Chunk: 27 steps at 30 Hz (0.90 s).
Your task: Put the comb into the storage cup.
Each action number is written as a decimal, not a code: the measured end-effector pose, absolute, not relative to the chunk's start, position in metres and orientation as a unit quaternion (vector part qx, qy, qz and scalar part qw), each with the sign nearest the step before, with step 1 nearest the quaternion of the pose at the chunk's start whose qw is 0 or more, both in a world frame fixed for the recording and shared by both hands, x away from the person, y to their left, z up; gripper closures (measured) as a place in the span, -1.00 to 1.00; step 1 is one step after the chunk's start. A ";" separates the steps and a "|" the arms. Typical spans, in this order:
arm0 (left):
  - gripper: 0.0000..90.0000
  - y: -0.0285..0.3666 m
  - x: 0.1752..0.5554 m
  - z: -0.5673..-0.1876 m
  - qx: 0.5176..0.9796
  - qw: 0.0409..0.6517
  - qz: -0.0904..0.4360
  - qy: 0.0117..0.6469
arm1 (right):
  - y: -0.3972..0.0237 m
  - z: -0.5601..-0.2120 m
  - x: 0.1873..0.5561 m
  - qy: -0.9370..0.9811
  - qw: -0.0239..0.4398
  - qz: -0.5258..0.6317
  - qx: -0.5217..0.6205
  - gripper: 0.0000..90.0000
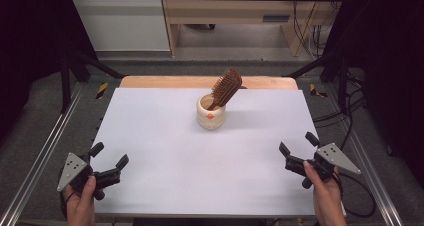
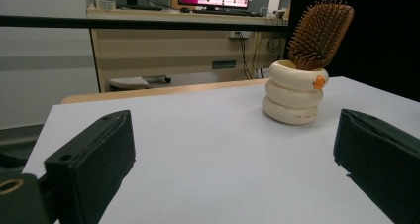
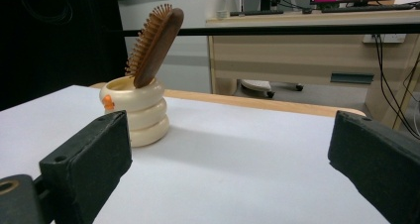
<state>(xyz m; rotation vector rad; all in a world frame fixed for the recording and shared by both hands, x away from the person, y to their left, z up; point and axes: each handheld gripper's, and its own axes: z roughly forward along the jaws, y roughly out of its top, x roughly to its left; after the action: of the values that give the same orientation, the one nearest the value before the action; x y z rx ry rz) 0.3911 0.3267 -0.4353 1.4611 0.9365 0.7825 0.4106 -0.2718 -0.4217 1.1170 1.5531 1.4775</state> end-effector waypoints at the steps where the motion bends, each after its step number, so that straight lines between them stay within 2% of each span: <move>1: -0.94 0.327 0.391 -0.435 0.626 0.579 0.336 0.400 | -0.272 -0.423 0.410 0.601 0.354 0.572 0.432 -0.92; 17: -0.94 0.321 0.392 -0.436 0.631 0.584 0.326 0.393 | -0.261 -0.449 0.404 0.635 0.334 0.562 0.411 -0.92; 27: -0.94 0.318 0.392 -0.437 0.631 0.593 0.309 0.393 | -0.240 -0.458 0.408 0.668 0.300 0.560 0.387 -0.92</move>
<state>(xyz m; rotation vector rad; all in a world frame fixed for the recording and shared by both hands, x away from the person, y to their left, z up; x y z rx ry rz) 0.3918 0.3180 -0.4373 1.4678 0.9135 0.7189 0.4077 -0.2398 -0.4577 1.0273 1.7742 1.4868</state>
